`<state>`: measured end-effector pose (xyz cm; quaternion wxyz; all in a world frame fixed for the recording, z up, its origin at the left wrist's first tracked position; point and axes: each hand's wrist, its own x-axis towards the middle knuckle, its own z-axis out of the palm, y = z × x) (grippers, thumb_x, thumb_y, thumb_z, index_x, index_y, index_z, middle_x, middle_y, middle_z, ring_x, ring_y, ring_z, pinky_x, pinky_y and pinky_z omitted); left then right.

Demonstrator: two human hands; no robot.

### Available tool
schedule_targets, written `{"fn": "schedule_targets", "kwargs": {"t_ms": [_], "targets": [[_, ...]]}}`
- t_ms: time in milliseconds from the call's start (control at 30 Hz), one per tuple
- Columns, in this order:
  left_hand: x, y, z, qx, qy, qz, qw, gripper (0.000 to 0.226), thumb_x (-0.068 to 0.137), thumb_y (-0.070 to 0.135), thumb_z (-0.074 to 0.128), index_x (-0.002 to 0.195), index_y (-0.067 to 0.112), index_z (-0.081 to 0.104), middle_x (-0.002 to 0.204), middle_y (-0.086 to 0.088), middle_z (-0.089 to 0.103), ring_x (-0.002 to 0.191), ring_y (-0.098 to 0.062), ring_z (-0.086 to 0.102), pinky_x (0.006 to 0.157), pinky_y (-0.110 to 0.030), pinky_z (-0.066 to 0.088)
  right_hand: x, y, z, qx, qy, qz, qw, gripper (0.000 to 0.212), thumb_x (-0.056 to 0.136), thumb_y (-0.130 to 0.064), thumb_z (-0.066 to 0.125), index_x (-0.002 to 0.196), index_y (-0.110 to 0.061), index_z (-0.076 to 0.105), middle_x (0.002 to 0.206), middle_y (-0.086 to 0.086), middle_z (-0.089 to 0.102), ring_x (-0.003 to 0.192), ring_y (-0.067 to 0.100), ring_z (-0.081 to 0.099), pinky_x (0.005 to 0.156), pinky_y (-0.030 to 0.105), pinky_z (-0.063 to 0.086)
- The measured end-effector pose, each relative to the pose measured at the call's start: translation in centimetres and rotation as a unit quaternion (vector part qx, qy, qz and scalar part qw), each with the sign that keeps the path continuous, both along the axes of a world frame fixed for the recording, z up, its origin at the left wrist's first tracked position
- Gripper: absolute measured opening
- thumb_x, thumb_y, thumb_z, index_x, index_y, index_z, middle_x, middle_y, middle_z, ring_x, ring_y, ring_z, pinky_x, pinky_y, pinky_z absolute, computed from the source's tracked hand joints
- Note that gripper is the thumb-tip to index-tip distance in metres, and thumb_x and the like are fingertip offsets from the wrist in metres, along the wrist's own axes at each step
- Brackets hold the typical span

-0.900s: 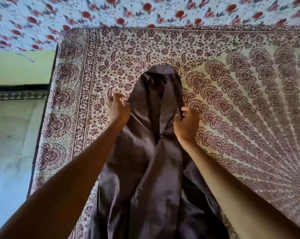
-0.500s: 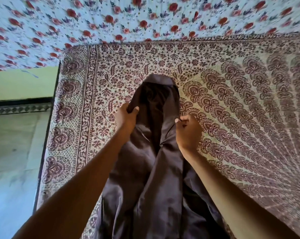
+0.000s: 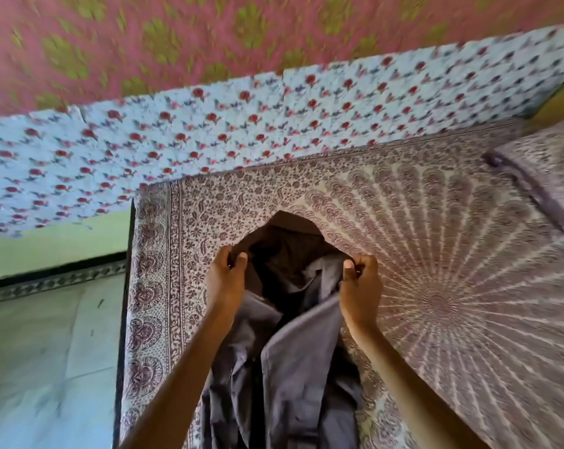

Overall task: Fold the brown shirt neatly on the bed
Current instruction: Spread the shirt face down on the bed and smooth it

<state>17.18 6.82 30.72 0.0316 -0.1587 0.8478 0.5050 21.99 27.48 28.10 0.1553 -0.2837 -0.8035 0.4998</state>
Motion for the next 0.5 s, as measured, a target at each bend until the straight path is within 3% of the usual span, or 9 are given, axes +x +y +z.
{"fn": "schedule_targets", "kwargs": {"t_ms": [67,133,300,500], "targets": [[2.5,1.0,4.1,0.006,0.005,-0.01,1.0,0.012,0.095,0.024,0.054,0.095,0.012,0.058,0.081,-0.009,0.061,0.075,-0.027,0.058,0.066,-0.037,0.046,2.8,1.3,3.9,-0.013,0.01,-0.01,1.0,0.014,0.099,-0.013,0.047,0.088,-0.006,0.042,0.066,0.0,0.045,0.057,0.013,0.043,0.055,0.033,0.029],[5.2,2.4,8.2,0.001,0.023,-0.033,0.999,0.019,0.092,0.03,0.058,0.092,0.012,0.062,0.079,-0.007,0.063,0.073,-0.026,0.058,0.065,-0.033,0.045,5.9,2.9,7.9,-0.01,0.027,-0.011,1.0,0.016,0.099,-0.012,0.046,0.086,-0.005,0.039,0.065,0.002,0.042,0.055,0.017,0.039,0.053,0.032,0.026],[11.5,6.5,17.3,-0.017,0.135,-0.049,0.989,0.01,0.087,0.025,0.069,0.092,0.018,0.072,0.079,0.008,0.068,0.072,-0.003,0.063,0.064,-0.011,0.048,12.4,8.5,16.8,0.041,0.051,-0.005,0.998,0.013,0.099,-0.014,0.047,0.089,-0.009,0.041,0.064,0.001,0.044,0.054,0.014,0.041,0.048,0.029,0.025],[19.8,12.0,25.9,-0.031,0.266,0.077,0.96,0.021,0.089,0.031,0.065,0.104,0.018,0.073,0.096,-0.006,0.073,0.089,-0.023,0.068,0.078,-0.033,0.055,21.8,17.7,24.6,0.145,0.077,0.008,0.986,0.009,0.101,-0.017,0.045,0.096,-0.009,0.046,0.074,0.007,0.055,0.066,0.029,0.048,0.053,0.037,0.029]]}}
